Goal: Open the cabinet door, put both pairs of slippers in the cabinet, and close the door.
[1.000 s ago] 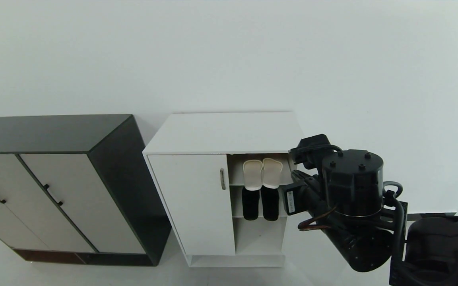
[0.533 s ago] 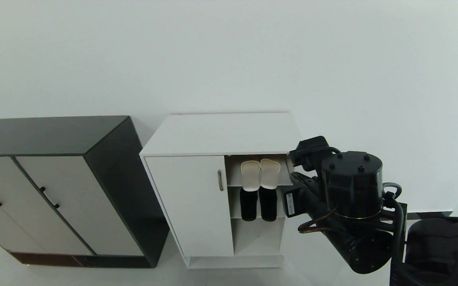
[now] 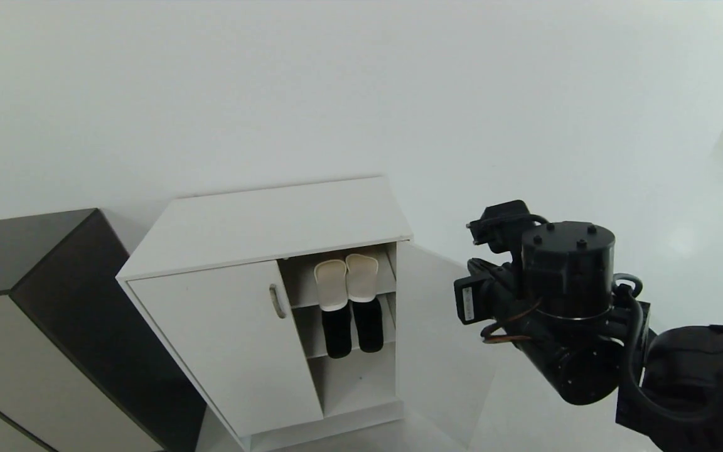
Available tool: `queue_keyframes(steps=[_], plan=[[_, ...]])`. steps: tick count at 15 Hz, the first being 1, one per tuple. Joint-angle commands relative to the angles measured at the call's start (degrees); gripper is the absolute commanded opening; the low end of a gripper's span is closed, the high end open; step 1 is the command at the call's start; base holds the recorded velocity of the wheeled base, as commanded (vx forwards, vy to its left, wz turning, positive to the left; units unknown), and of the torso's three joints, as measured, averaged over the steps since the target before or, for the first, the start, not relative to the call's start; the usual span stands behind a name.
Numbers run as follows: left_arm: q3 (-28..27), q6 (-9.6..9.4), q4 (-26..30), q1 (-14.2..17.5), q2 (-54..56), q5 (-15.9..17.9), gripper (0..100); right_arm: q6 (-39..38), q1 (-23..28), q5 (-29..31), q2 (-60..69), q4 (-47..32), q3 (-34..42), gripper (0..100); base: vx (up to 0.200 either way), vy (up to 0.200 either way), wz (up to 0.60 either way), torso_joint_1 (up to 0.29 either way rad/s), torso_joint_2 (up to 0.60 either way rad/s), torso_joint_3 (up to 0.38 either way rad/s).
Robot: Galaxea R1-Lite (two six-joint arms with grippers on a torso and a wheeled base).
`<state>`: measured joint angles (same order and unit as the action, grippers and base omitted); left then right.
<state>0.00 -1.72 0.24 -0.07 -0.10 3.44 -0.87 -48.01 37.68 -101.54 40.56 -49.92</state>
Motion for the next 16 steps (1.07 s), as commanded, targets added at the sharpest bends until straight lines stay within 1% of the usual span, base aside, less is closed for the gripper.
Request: queue_keyframes(steps=[1,2,4,5,7,8,9,13,16], plan=[[0.00,-0.04,0.02,-0.01,0.01,-0.01,0,-0.63,3.18,-0.33,-1.03,-1.36,-3.25,0,0.000,0.000,0.00,0.000,0.00,0.000],[0.00,-0.04,0.02,-0.01,0.01,0.08,0,-1.51,4.94,-0.33,-1.74,-2.15,-5.27,0,0.000,0.000,0.00,0.000,0.00,0.000],[0.00,-0.04,0.02,-0.01,0.01,-0.01,0,-3.27,8.10,-0.50,-4.02,-6.72,-11.25,0,0.000,0.000,0.00,0.000,0.00,0.000],[0.00,-0.13,0.02,-0.01,0.01,-0.01,0,-5.46,10.48,-1.21,-5.43,-12.43,-16.17,0,-0.200,0.000,0.00,0.007,0.01,-0.007],[0.00,-0.04,0.02,-0.01,0.01,-0.01,0,-10.21,12.67,-6.74,-6.39,-20.78,-21.71,0,-0.200,0.000,0.00,0.005,0.00,-0.002],[0.00,-0.04,0.02,-0.01,0.01,-0.01,0,-11.44,13.55,-8.06,-6.83,-23.95,-23.56,0,-0.200,0.000,0.00,0.007,0.01,-0.007],[0.00,-0.04,0.02,-0.01,0.01,0.08,0,-12.14,14.70,-8.24,-8.33,-25.44,-25.67,0,-0.200,0.000,0.00,0.002,0.00,0.002],[0.00,-0.04,0.02,-0.01,0.01,-0.01,0,-12.32,18.21,-8.33,-12.81,-25.00,-28.57,0,0.000,0.000,0.00,0.000,0.00,0.000],[0.00,-0.04,0.02,-0.01,0.01,-0.01,0,-12.32,20.41,-8.68,-16.59,-21.13,-29.18,0,0.000,0.000,0.00,0.000,0.00,0.000]])
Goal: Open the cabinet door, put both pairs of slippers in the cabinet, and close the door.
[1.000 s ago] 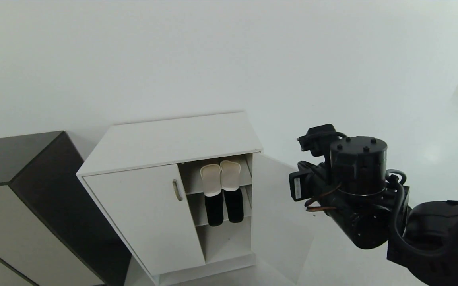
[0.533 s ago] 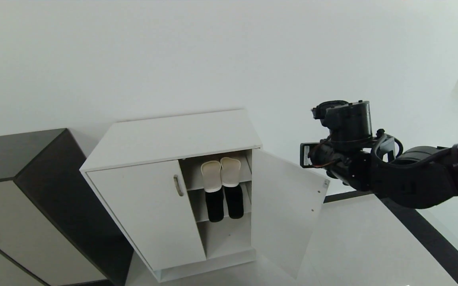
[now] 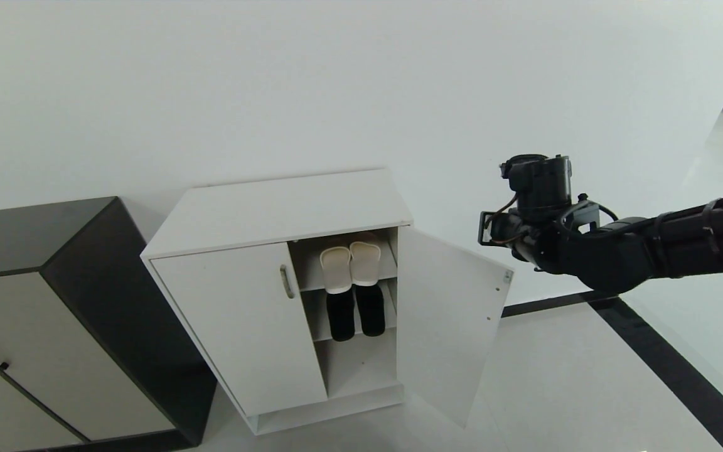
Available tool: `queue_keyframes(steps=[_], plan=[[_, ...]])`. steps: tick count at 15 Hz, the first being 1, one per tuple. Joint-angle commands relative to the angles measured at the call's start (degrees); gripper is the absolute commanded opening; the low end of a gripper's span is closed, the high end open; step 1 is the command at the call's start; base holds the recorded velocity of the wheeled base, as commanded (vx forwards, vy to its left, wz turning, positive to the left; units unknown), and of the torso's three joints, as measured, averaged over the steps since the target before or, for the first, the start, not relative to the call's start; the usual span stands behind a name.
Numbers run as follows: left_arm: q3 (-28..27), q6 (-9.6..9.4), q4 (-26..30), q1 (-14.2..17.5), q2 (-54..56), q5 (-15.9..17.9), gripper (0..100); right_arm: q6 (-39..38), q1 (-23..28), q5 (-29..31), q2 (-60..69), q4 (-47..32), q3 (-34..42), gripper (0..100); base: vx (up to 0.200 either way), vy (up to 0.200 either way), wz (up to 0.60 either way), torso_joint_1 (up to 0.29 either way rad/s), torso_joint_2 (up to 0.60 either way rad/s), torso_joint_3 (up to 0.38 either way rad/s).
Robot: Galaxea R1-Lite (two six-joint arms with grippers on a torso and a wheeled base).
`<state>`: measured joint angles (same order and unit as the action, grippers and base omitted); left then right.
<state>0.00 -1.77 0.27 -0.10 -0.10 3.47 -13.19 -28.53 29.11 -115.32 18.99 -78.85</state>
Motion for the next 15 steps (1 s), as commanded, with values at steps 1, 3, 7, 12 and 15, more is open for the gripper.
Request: queue_keyframes(steps=[1,3,7,12,15], plan=[[0.00,0.01,0.00,0.01,0.01,0.04,0,0.09,1.63,-0.20,-4.21,1.57,-0.34,0,0.000,0.000,0.00,0.000,0.00,0.000],[0.00,0.01,0.00,0.01,0.01,0.04,0,0.01,2.51,-0.28,-6.84,2.01,-1.04,0,0.000,0.000,0.00,0.000,0.00,0.000],[0.00,0.01,0.00,0.01,0.01,0.04,0,0.01,3.21,-1.34,-11.15,4.91,-1.83,0,0.000,0.000,0.00,0.000,0.00,0.000],[0.00,-0.08,0.00,0.01,0.01,-0.05,0,0.01,3.48,-1.34,-15.02,4.91,-4.82,0,0.000,0.000,0.00,0.000,0.00,0.000],[0.00,0.01,0.00,0.01,0.01,0.04,0,0.01,3.48,-1.34,-15.63,4.83,-5.09,0,0.000,0.000,0.00,0.000,0.00,0.000]])
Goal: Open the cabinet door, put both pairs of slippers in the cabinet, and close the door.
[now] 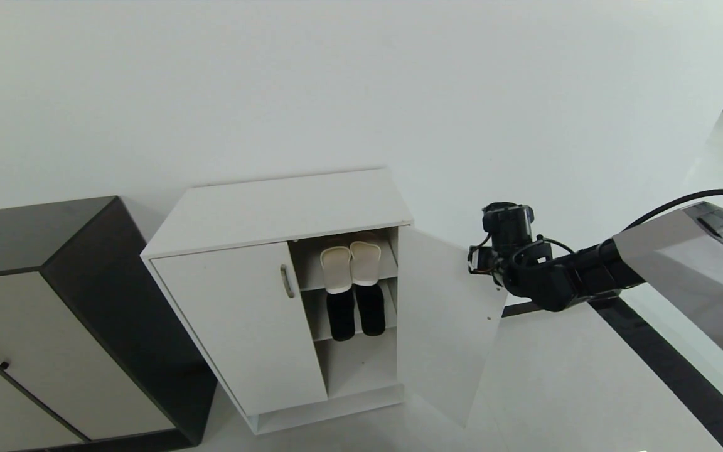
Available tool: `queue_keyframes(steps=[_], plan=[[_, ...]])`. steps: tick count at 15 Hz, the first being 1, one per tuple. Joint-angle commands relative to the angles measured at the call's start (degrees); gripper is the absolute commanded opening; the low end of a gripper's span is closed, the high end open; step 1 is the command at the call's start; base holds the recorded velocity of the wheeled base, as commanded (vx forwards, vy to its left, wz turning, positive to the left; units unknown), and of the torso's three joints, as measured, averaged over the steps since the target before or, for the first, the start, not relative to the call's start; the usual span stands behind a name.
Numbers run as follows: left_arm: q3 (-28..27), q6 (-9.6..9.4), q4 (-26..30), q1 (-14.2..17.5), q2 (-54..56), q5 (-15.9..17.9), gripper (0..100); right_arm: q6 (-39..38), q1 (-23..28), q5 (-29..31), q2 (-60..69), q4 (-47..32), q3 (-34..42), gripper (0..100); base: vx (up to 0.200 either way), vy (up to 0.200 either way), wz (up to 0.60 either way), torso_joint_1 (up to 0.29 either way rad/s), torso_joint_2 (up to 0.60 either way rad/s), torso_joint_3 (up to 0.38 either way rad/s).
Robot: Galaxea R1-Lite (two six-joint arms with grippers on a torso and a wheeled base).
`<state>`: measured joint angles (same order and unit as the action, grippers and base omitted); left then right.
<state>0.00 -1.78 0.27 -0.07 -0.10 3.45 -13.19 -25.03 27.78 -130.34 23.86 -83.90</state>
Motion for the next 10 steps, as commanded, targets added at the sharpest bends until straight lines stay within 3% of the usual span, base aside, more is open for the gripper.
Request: queue_keyframes(steps=[1,6,10], plan=[[0.00,0.02,0.00,-0.01,0.01,0.07,0,0.01,-0.02,0.08,-0.53,-0.04,-0.04,0,0.000,0.000,0.00,0.000,0.00,0.000],[0.00,0.02,0.00,-0.01,0.01,0.07,0,0.01,-0.55,0.08,0.88,-0.39,2.25,0,0.000,0.000,0.00,0.000,0.00,0.000],[0.00,0.02,0.00,-0.01,0.01,0.07,0,-0.08,-4.33,0.08,4.48,-0.13,6.73,0,0.000,0.000,0.00,0.000,0.00,0.000]])
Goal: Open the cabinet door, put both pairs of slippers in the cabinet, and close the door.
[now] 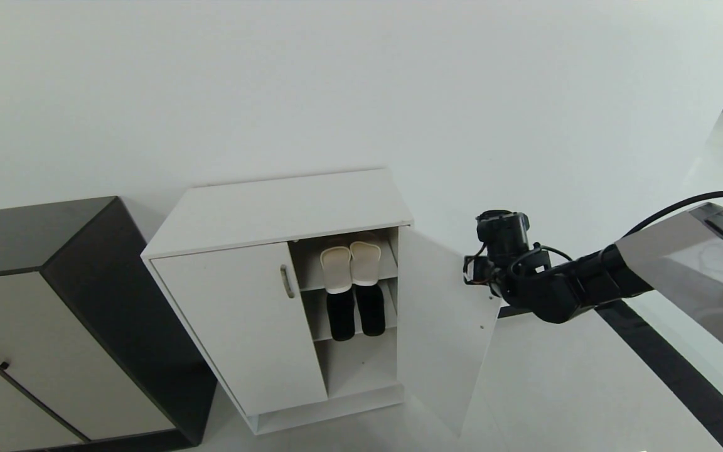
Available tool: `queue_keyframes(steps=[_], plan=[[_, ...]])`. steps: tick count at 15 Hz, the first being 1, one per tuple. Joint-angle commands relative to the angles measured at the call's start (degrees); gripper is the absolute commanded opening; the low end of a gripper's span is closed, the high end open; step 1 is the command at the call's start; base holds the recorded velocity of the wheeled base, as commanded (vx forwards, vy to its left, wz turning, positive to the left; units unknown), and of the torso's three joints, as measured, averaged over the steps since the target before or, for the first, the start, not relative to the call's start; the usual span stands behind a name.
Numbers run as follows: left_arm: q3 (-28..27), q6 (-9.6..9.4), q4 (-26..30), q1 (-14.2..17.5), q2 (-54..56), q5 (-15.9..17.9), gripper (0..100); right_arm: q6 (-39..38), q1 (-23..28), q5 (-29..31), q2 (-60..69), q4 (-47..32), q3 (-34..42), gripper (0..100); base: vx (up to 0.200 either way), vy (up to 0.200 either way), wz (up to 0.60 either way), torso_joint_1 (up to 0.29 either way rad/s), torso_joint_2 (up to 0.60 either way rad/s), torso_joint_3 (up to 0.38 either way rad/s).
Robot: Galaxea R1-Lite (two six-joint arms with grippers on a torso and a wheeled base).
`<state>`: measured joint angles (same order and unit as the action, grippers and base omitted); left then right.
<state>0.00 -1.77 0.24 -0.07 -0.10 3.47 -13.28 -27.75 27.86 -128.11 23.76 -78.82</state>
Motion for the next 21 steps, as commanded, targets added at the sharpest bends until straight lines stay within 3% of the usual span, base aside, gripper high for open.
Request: queue_keyframes(steps=[1,6,13,19,21], plan=[[0.00,0.01,0.02,-0.01,0.01,0.04,0,-0.26,-2.93,0.01,3.57,-0.03,3.06,0,0.000,0.000,0.00,0.000,0.00,0.000],[0.00,0.01,0.02,-0.01,0.01,0.04,0,-0.87,-10.84,-3.25,12.27,-0.20,10.80,0,0.000,0.000,0.00,0.000,0.00,0.000],[0.00,0.01,0.02,-0.01,0.01,-0.05,0,3.17,-11.72,-6.23,14.91,3.40,18.00,0,0.000,0.000,0.00,0.000,0.00,0.000],[0.00,0.01,0.02,-0.01,0.01,-0.05,0,3.78,-11.80,-6.23,14.03,3.84,18.44,0,0.000,0.000,0.00,0.000,0.00,0.000],[0.00,0.01,0.02,-0.01,0.01,-0.05,0,3.87,-11.80,-6.23,13.77,3.84,18.44,0,0.000,0.000,0.60,0.007,0.00,-0.002]])
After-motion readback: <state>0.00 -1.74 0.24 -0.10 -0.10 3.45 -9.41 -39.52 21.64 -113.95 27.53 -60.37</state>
